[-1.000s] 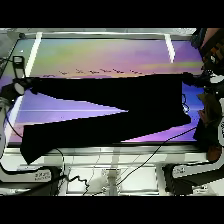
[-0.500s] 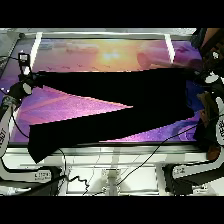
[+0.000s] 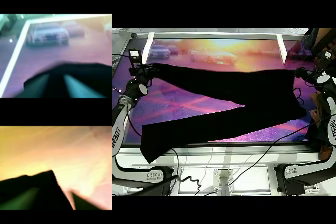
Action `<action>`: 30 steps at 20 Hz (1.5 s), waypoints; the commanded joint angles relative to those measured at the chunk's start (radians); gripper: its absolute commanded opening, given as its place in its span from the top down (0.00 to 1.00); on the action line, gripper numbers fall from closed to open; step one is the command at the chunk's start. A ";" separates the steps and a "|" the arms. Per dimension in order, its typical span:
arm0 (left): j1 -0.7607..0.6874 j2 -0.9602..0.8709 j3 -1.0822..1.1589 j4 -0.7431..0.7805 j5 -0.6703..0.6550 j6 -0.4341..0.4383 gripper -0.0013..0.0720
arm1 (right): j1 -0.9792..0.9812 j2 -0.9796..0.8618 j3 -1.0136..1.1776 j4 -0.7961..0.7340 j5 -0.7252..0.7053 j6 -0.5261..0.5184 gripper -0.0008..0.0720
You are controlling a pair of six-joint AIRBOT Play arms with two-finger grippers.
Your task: Fold the clothes and pants, and hang the long-sleeved shirts on hangers.
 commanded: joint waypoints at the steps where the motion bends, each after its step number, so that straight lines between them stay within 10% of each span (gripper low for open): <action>1: -0.011 -0.016 0.000 -0.037 0.045 0.000 0.02 | 0.001 0.003 0.001 0.005 0.032 0.001 0.07; 8: 0.033 0.111 0.000 -0.326 -0.019 0.000 0.05 | 0.001 0.076 0.001 -0.026 0.064 0.001 0.08; 9: 0.051 0.159 0.000 -0.354 -0.094 0.000 0.19 | 0.000 0.105 0.001 -0.058 0.076 0.001 0.22; 11: 0.097 0.250 0.000 -0.353 -0.301 0.000 0.60 | -0.020 0.181 0.001 -0.162 0.157 0.000 0.93; 12: 0.126 0.295 0.000 -0.353 -0.425 0.000 0.83 | -0.037 0.219 0.001 -0.207 0.224 0.001 0.96; 13: 0.155 0.335 0.000 -0.345 -0.537 0.000 0.97 | -0.066 0.248 0.001 -0.233 0.309 0.002 0.96; 20: 0.327 0.455 0.000 -0.296 -0.974 0.000 0.97 | -0.461 0.283 -0.116 -0.192 1.080 0.054 0.97; 23: 0.373 0.467 -0.002 -0.296 -1.211 0.000 0.97 | -0.568 0.292 -0.265 0.025 1.115 0.053 0.88; 25: 0.391 0.489 -0.018 -0.296 -1.278 0.000 0.97 | -0.572 0.292 -0.349 0.047 1.073 0.053 0.35; 30: 0.451 0.605 -0.106 -0.272 -1.304 0.000 0.97 | -0.572 0.292 -0.517 0.048 0.818 0.098 0.34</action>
